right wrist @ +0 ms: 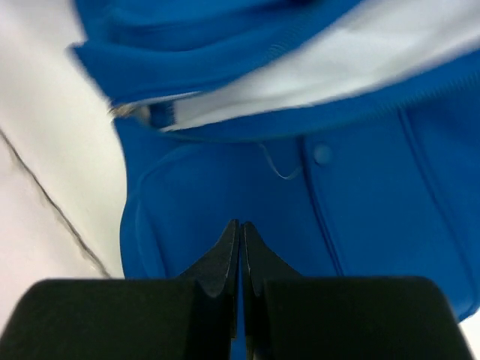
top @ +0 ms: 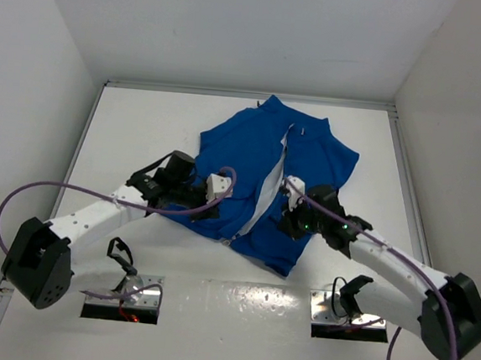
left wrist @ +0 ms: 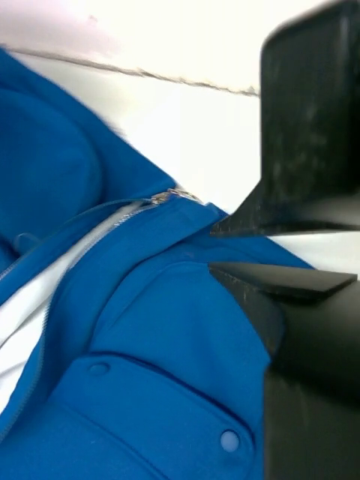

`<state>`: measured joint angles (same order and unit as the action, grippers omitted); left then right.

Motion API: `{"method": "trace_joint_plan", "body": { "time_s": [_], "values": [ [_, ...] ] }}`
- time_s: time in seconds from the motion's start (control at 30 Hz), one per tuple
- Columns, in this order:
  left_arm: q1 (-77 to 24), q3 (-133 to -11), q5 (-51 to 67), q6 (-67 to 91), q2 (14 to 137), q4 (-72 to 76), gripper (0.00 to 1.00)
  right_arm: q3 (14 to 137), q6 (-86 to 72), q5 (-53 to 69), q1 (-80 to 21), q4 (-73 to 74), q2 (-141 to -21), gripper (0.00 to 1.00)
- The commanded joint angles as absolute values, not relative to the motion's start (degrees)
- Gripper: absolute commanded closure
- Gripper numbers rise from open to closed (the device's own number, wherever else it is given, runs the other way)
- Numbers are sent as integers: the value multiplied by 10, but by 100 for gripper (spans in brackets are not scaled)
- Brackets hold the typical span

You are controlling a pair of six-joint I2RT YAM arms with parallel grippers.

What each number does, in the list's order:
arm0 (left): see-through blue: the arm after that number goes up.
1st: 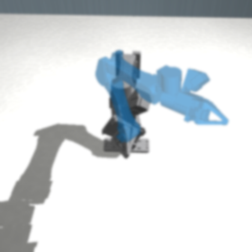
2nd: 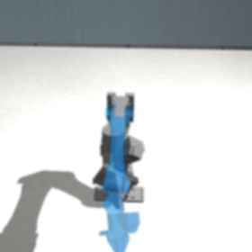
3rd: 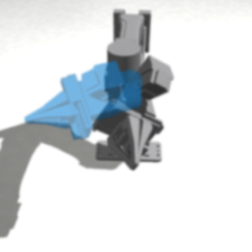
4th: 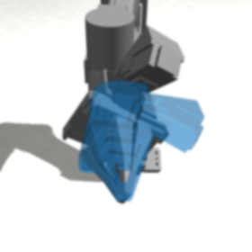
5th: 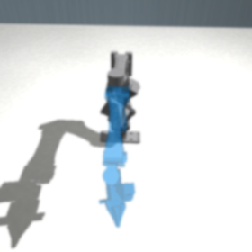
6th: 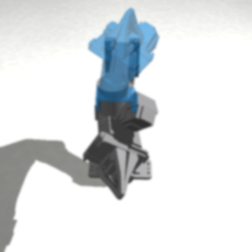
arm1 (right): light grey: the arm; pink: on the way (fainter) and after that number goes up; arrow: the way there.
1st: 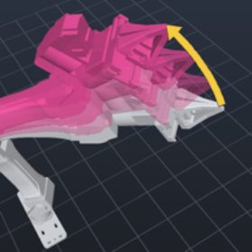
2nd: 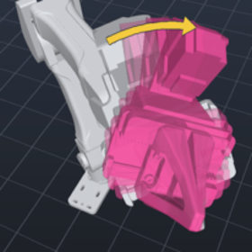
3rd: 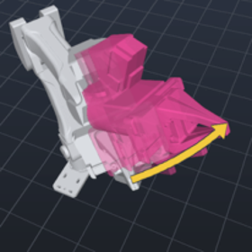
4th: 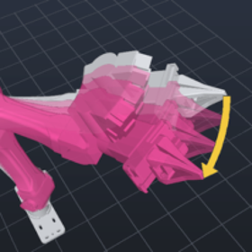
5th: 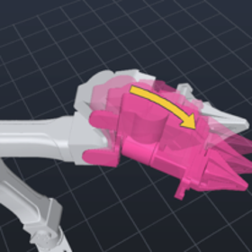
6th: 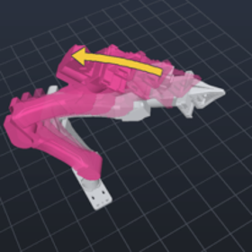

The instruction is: Zip up the jacket

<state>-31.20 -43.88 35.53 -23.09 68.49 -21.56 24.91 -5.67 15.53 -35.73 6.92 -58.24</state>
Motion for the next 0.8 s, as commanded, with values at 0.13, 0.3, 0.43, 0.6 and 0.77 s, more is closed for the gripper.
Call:
{"method": "trace_joint_plan", "body": {
  "time_s": [0.13, 0.3, 0.43, 0.6, 0.77],
  "values": [
    [-335, -448, 374, -390, 747, -216, 82, 357, -198, 214, -299, 113, -695, 100],
    [-346, -466, 397, -424, 788, -211, 84, 380, -225, 238, -307, 121, -748, 100],
    [-358, -466, 397, -438, 799, -185, 84, 400, -235, 232, -315, 143, -776, 100],
    [-379, -447, 392, -486, 799, -166, 83, 396, -265, 203, -319, 156, -824, 100],
    [-398, -435, 379, -522, 816, -161, 81, 424, -280, 175, -310, 200, -867, 100]
  ]
}}
